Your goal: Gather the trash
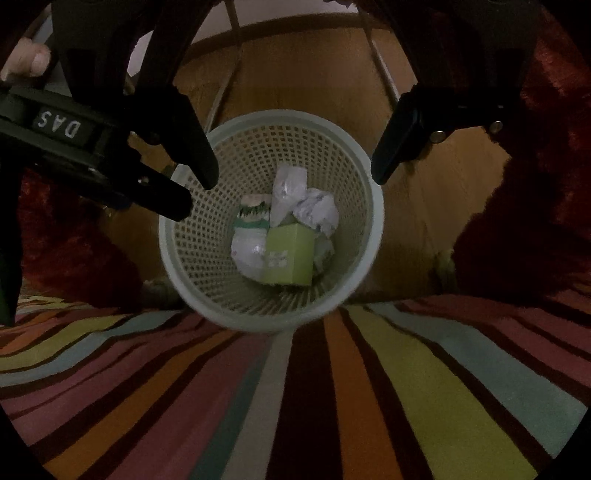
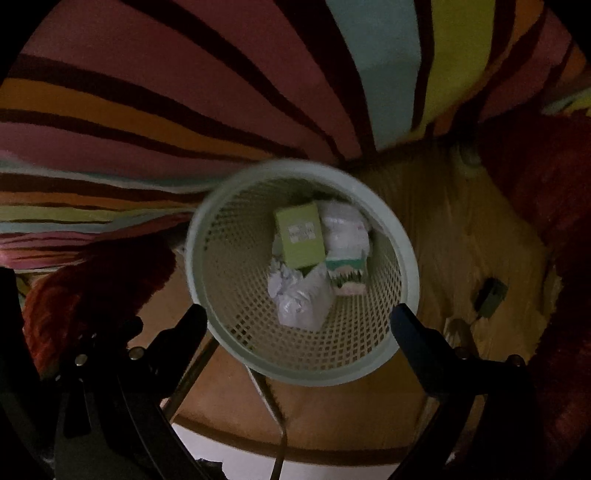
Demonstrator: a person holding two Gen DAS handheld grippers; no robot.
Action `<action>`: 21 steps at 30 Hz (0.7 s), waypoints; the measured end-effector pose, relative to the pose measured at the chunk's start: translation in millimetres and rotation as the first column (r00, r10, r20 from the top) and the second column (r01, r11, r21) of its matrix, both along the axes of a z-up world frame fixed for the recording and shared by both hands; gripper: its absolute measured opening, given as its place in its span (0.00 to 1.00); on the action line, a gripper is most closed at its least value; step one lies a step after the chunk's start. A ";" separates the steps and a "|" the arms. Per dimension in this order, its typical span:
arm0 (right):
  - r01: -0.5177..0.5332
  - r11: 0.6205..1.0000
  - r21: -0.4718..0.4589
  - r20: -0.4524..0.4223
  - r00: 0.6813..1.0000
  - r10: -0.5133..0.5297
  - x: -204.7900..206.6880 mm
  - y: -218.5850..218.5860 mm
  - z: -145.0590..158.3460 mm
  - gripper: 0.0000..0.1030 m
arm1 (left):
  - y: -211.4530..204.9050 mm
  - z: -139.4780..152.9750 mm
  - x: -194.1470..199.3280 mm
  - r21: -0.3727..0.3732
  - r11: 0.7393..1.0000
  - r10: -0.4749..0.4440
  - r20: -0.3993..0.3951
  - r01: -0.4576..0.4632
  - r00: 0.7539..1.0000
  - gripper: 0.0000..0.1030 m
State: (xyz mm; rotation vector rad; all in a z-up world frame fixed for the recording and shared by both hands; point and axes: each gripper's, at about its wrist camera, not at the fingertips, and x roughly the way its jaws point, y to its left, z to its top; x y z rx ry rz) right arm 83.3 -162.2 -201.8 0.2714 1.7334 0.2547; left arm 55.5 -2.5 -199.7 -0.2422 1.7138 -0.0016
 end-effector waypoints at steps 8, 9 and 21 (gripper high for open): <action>-0.046 0.998 -0.044 0.256 0.965 0.056 0.6 -6.9 70.3 0.92 | 16.9 56.4 -3.1 0.055 0.999 -0.011 0.191 0.000 0.982 0.80; -0.049 0.997 -0.054 0.299 0.952 0.063 0.6 -8.5 81.5 0.92 | 19.2 64.1 -4.5 0.066 0.998 -0.016 0.215 0.002 0.977 0.80; -0.031 0.995 -0.098 0.633 0.769 0.087 -12.1 -19.7 184.2 0.92 | 32.7 164.4 -13.8 0.159 0.986 -0.044 0.520 -0.046 0.853 0.80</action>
